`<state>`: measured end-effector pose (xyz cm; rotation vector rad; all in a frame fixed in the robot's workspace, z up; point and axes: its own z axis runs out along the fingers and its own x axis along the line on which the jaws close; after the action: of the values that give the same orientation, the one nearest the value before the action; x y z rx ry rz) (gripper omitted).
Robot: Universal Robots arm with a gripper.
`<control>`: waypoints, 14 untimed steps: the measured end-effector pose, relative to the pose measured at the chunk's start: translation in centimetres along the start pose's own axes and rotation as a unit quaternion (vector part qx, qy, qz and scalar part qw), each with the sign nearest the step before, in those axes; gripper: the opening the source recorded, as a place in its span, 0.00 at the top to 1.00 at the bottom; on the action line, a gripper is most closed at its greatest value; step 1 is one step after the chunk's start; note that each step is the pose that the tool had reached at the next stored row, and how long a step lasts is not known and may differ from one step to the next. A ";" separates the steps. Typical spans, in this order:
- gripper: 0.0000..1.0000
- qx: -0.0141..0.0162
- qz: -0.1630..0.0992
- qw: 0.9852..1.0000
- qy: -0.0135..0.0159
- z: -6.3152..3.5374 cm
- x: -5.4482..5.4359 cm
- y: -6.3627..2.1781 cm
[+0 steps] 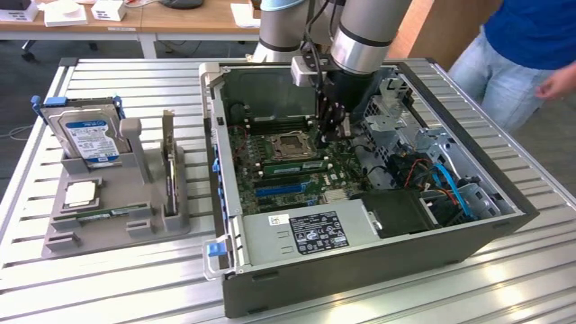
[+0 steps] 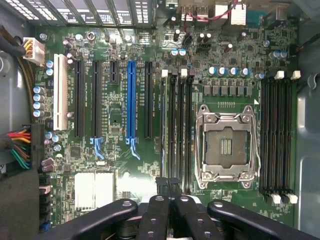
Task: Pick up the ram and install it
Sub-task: 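Press down the ram until it locks into place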
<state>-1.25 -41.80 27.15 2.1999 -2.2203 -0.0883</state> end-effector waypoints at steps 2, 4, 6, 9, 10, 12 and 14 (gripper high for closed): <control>0.90 0.000 0.000 1.000 0.000 -0.01 0.0 -0.19; 0.90 0.000 0.000 1.000 0.000 -0.02 0.0 -0.41; 0.90 0.000 0.000 1.000 0.000 -0.03 0.0 -0.65; 0.90 0.000 0.000 1.000 0.000 -0.05 0.0 -0.97; 0.90 0.000 0.000 1.000 0.000 -0.05 0.0 -1.07; 0.90 0.000 0.000 1.000 0.000 -0.06 0.0 -1.28; 0.90 0.000 0.000 1.000 0.000 -0.08 0.0 -1.47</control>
<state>0.22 -41.79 27.15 2.1999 -2.2203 -0.0882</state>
